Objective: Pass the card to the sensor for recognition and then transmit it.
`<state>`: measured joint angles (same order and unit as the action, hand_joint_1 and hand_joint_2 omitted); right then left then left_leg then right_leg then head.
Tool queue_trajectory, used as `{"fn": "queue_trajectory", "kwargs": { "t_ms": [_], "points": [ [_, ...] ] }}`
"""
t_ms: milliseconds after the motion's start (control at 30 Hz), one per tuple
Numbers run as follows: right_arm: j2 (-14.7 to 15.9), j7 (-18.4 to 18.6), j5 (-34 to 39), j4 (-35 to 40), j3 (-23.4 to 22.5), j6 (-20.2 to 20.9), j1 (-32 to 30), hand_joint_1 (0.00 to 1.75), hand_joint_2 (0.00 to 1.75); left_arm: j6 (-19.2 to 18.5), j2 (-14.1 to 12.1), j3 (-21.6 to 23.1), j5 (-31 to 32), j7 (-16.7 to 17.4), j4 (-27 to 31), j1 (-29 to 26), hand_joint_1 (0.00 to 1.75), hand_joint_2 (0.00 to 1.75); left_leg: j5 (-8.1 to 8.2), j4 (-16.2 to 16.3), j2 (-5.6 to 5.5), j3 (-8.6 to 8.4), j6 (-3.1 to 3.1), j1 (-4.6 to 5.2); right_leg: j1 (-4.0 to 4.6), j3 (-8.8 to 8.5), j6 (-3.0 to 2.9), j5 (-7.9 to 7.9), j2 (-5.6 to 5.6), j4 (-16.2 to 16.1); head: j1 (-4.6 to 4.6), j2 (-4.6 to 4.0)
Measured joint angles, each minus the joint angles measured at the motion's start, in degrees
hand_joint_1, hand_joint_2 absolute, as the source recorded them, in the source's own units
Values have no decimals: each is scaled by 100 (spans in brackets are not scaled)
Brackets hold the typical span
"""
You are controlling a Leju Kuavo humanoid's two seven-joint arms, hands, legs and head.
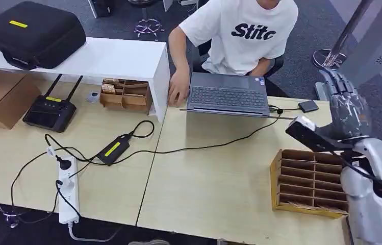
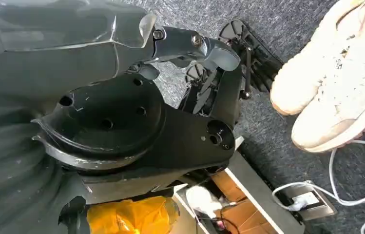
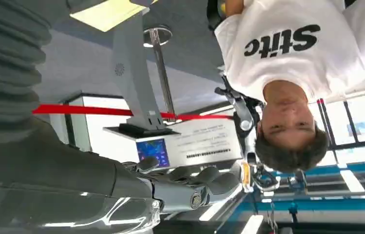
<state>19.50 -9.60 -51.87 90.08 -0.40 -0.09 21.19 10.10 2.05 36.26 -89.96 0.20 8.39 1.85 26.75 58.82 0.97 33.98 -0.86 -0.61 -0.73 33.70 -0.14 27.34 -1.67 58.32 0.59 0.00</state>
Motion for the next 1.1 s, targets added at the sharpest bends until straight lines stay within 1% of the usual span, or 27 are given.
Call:
{"fn": "queue_trajectory", "kwargs": {
  "t_ms": [200, 300, 500, 600, 700, 800, 933, 1033, 1100],
  "points": [
    [46, -330, 186, 1277, -574, -393, -1403, 0, 175, 39, 79, -138, 0, -109, -11, -4, 0, 175, 11, -1, 1, 3, 4, 0, 0, 0, -2, 7, -1, 0, 0, 0],
    [46, -382, 190, 1640, -771, -424, -1791, 0, 175, 46, 109, -190, 2, -127, -11, -4, 0, 175, 15, -2, 9, 0, 0, 0, 0, 1, -3, 7, 5, 0, 0, 0],
    [44, -422, 171, 1979, -959, -437, -2116, 0, 175, 55, 133, -225, 0, -135, -11, -2, 0, 175, 16, -1, 7, -10, -2, 0, 0, -3, -4, 7, 4, 0, -2, 0],
    [22, -443, 127, 2176, -1092, -500, -2465, 0, 175, 65, 157, -243, 0, -179, -13, -9, 0, 175, 16, -1, 4, -8, -2, 0, -1, -5, -3, 8, 0, 0, -2, 0],
    [-59, -498, -37, 2338, -1206, -592, -2860, 0, 175, 72, 181, -288, 0, -190, -13, -4, 0, 175, 22, -1, 6, -8, 0, 0, 0, -5, 0, 14, 2, 0, 0, 0],
    [-173, -538, -171, 2410, -1274, -596, -3162, 0, 175, 72, 201, -326, 0, -194, -13, -6, 0, 175, 25, -2, 7, -7, -2, 0, 0, -5, 0, 19, 3, 0, 0, 0],
    [-254, -424, -579, 2384, -1272, -588, -3313, 0, 175, 72, 205, -328, 2, -192, -13, -5, 0, 175, 25, -2, 9, -9, -2, 0, 0, -5, 0, 20, 6, 0, 0, 0],
    [-291, -395, -651, 2346, -1267, -588, -3339, 0, 175, 72, 205, -328, 2, -192, -13, -6, 0, 175, 25, -2, 9, -9, -2, 0, -1, -6, 0, 19, 5, 1, 0, 0],
    [-311, -301, -833, 2316, -1261, -585, -3340, 0, 175, 70, 205, -328, 2, -190, -13, -5, 0, 175, 25, -2, 9, -9, -2, 0, -1, -8, 0, 19, 5, 1, -2, 0]
  ]
}}
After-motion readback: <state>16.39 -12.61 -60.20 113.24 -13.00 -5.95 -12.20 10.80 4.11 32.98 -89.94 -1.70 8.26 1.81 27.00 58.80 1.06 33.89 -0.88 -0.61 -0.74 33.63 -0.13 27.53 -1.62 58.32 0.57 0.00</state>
